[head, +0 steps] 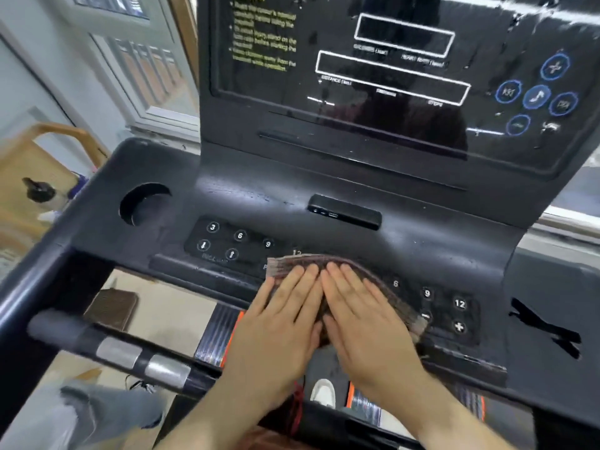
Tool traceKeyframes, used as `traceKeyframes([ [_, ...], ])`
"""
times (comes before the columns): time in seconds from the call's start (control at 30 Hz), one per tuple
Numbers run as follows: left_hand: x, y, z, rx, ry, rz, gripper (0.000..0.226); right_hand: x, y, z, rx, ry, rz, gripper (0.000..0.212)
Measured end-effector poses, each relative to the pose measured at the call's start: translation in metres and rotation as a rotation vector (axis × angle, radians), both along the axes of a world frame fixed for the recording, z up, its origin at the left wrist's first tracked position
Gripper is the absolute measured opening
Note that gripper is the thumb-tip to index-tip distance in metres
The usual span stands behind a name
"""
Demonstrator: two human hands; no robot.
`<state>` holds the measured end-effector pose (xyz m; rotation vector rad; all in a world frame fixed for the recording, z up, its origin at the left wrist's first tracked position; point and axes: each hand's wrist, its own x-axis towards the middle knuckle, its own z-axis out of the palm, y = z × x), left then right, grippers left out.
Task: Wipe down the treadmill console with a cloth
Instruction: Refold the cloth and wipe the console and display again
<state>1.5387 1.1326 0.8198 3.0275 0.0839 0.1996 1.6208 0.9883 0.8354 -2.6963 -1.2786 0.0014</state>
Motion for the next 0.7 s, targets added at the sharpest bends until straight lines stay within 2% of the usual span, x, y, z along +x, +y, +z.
traceKeyframes([
  [0.2,0.026,0.058,0.005,-0.010,-0.033,0.112,0.052,0.028,0.072,0.002,0.011,-0.007,-0.024,0.053],
  [0.4,-0.023,0.082,-0.003,-0.032,-0.030,0.084,0.052,-0.016,0.092,0.001,-0.005,0.048,0.043,0.054],
  [0.53,0.004,0.134,0.000,-0.045,-0.053,0.185,0.052,0.011,0.160,0.006,-0.016,0.053,0.076,0.055],
  [0.63,0.035,0.180,-0.002,-0.148,-0.033,0.187,0.058,0.036,0.214,0.012,-0.033,0.090,0.075,0.059],
  [0.7,0.050,0.205,-0.005,-0.259,-0.026,0.178,0.062,0.042,0.237,0.014,-0.049,0.036,0.076,0.062],
])
